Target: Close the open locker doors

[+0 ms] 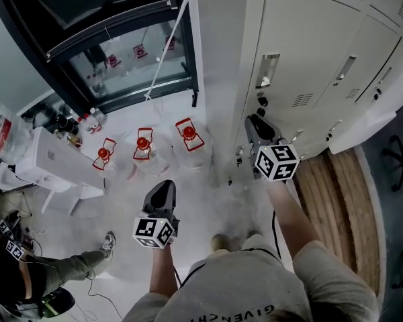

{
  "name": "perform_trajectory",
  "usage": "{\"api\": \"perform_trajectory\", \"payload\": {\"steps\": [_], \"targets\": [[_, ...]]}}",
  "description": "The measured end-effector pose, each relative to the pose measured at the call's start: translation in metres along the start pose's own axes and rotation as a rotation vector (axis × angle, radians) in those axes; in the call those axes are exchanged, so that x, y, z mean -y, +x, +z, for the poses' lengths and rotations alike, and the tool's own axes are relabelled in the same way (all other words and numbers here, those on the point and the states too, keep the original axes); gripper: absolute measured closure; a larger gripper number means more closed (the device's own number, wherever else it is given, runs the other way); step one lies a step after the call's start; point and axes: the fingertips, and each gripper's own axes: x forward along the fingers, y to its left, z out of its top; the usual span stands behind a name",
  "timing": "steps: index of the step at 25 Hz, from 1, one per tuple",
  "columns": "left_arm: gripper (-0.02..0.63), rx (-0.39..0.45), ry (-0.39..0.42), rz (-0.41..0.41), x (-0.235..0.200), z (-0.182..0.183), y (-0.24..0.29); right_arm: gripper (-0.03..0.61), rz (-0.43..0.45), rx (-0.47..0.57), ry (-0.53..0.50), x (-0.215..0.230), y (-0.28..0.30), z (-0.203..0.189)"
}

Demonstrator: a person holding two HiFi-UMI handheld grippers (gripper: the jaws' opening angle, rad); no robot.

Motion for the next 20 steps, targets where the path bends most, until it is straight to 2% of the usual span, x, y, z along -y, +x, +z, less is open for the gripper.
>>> {"api": "perform_trajectory", "payload": {"steps": [8,14,20], "targets": [[0.595,-0.033,-0.033,-0.011,0.014,-0.026,-0.006,0.526,-0.014,-0.014,-0.004,0.001,0.005,-0.004],[0.595,-0.049,-0.035,-0.029,0.028,-0.038,-0.008,0.523,0.014,-0.003,0.002,0.003,0.000,-0.003],[0.595,-0.065,-0.053,0.001,0.031,-0.053,-0.018,0.523,0.052,0.000,0.012,0.007,-0.029,-0.017]]}}
